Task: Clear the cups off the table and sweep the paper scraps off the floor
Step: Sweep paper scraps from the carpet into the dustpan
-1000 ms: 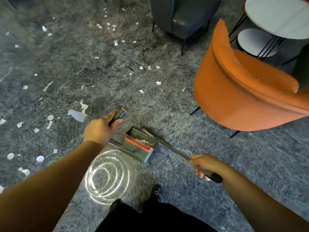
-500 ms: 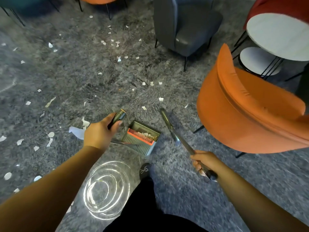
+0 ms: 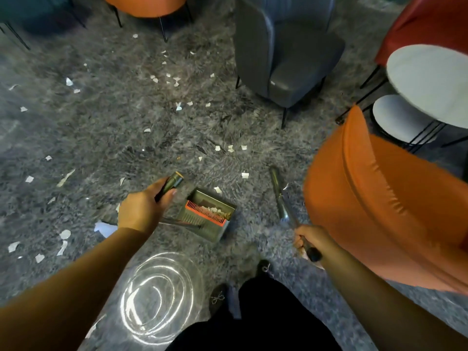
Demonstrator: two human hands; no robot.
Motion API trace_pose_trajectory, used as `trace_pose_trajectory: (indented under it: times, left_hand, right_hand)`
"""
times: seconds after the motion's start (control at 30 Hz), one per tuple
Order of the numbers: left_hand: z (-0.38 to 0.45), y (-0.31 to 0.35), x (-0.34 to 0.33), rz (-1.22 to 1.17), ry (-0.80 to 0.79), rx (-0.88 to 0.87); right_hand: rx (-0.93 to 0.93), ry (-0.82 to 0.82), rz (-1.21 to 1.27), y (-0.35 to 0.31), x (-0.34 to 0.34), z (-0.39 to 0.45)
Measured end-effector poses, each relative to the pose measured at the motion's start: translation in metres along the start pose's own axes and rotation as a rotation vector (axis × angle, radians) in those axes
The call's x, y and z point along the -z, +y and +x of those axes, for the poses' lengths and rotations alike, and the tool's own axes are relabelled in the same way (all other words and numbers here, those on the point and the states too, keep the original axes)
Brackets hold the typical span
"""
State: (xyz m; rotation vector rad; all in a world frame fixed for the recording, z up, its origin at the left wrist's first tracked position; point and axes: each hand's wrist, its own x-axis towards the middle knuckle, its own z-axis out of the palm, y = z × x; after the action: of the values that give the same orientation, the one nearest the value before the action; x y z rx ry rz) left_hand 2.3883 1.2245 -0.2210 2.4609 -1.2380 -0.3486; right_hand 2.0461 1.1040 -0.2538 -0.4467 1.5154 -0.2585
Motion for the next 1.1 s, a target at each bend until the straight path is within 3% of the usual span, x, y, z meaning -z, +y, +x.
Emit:
trace_pose_trajectory:
  times: [0.27, 0.57, 0.8, 1.1]
  left_hand:
    - [0.055, 0.027, -0.022, -0.002, 0.088, 0.101]
    - [0.095, 0.048, -0.037, -0.022, 0.106, 0.209]
    - [0.11, 0.069, -0.038, 0.024, 0.136, 0.209]
    - [0.118, 0.053, -0.027, -0.019, 0.176, 0.26]
  right_hand:
    - [-0.093, 0.047, -0.035, -0.094, -0.004, 0.075]
    - [-0.134, 0.028, -0.086, -0.153, 0.014, 0.148]
    - [-0.138, -0.011, -0.205, -0.172, 0.005, 0.174]
    - [-0.167, -0.115, -0.237, -0.186, -0.063, 0.171]
